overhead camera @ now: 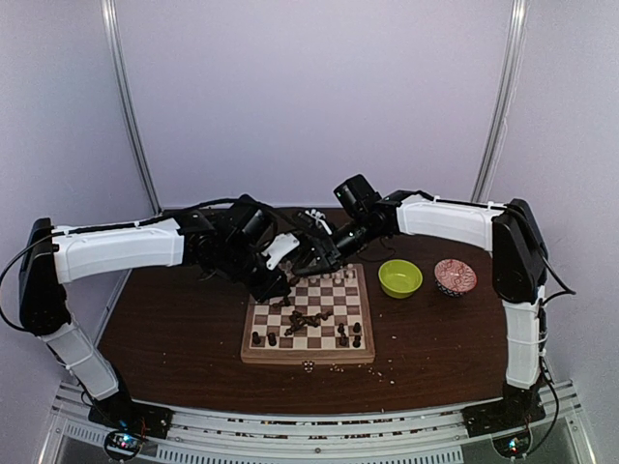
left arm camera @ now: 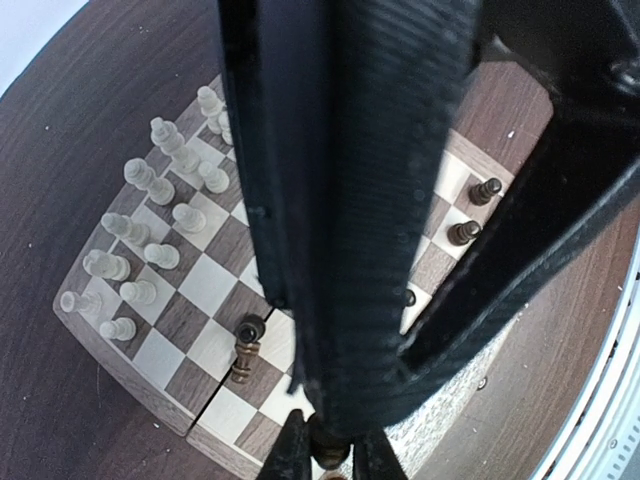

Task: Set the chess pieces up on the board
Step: Pick up the pawn from the chess pile.

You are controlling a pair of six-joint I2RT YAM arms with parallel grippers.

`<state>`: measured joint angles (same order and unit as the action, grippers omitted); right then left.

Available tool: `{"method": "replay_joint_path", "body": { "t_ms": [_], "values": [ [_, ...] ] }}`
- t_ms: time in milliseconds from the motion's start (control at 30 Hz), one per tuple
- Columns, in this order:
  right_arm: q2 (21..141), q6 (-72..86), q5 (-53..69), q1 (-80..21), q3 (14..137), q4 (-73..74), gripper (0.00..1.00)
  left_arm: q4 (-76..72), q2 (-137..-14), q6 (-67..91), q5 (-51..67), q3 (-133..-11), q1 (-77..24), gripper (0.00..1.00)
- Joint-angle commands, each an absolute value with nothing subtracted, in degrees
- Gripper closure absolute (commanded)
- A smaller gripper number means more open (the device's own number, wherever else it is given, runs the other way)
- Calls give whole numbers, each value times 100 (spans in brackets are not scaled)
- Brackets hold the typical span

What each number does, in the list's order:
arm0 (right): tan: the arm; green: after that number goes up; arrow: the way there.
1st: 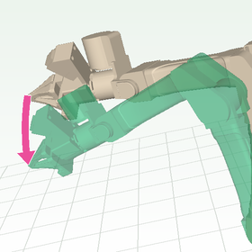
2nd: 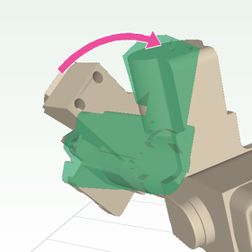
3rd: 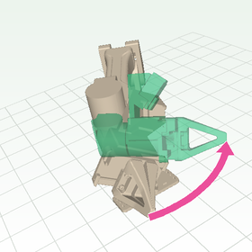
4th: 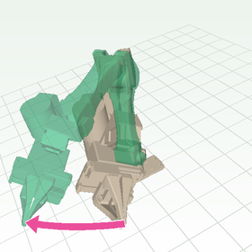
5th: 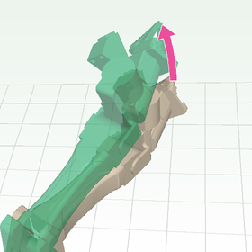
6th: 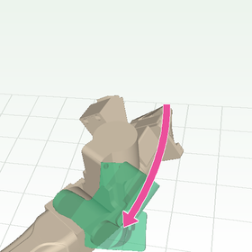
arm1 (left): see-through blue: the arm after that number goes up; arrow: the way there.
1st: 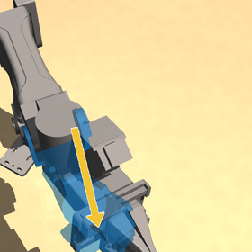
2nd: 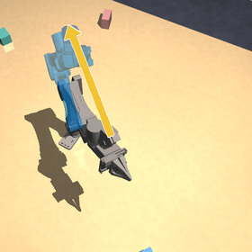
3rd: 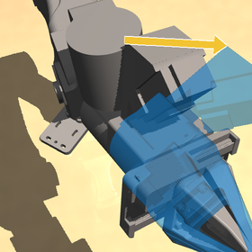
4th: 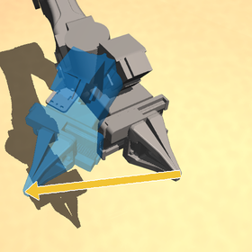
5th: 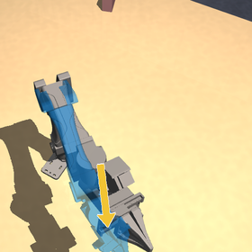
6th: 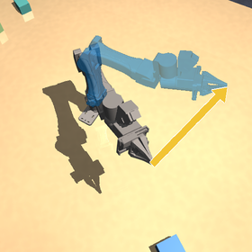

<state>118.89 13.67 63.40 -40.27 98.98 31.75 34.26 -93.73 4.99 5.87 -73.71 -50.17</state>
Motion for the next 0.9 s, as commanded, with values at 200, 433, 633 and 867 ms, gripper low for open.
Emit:
{"method": "replay_joint_path", "body": {
  "t_ms": [200,433,633,867],
  "values": [
    [11874,1435,6228,-4062,9710,3047,78,3155,-9193,597,456,-7286,-4983,95],
    [11803,1346,6024,-4020,9666,3080,86,3151,-9179,607,374,-7254,-4983,95],
    [11567,814,5479,-3732,9650,3467,88,3179,-9193,606,314,-7165,-4983,95],
    [11048,25,4842,-3311,9192,3824,90,3096,-9186,648,290,-7043,-4983,95]
  ]
}}
